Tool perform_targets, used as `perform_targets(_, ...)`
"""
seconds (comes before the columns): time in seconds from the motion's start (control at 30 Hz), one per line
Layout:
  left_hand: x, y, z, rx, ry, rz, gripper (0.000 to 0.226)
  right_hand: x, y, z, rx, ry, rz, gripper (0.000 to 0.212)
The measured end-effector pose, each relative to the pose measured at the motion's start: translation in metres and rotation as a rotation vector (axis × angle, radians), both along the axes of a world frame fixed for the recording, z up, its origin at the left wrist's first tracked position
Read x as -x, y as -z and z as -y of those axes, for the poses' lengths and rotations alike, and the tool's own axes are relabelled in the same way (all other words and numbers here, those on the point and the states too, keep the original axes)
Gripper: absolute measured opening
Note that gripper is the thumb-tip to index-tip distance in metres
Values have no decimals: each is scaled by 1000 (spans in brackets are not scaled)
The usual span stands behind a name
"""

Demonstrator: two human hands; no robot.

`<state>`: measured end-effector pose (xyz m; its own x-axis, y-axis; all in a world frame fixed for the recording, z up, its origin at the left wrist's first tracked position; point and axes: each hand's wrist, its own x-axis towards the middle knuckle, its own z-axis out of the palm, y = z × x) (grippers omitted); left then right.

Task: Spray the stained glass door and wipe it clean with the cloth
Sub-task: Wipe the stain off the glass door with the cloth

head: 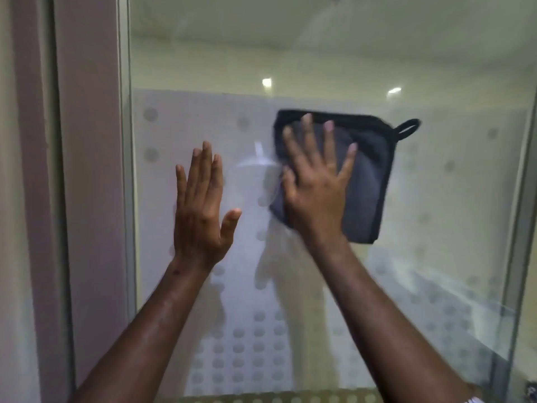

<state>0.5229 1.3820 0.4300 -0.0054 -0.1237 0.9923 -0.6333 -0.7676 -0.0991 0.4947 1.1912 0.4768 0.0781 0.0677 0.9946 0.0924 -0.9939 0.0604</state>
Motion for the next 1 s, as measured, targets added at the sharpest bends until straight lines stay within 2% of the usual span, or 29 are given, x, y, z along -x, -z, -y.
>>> perform_targets(0.07, 1, 1, 0, -17, 13, 9, 95, 2, 43, -23, 139, -39, -43, 70)
perform_targets(0.17, 2, 1, 0, -38, 5, 17, 95, 4, 98, -42, 296, -108, -106, 63)
perform_targets(0.3, 3, 2, 2, -56, -49, 22, 88, 5, 107, -24, 362, -141, -114, 62)
perform_targets(0.37, 3, 6, 2, -55, -70, 6, 85, 5, 90, 2, 280, -121, -70, 63)
perform_targets(0.53, -2, 22, 0, -82, -139, -14, 82, 8, 33, 108, -74, 7, 44, 61)
perform_targets(0.7, -3, 23, 0, -76, -153, -5, 82, 20, -15, 196, -318, 41, 32, 60)
perform_targets(0.83, -2, 24, 0, -65, -150, 3, 82, 34, -9, 243, -630, 25, 71, 61)
perform_targets(1.0, -1, 30, 3, -58, -141, 4, 83, 33, 35, 240, -699, -12, 83, 61)
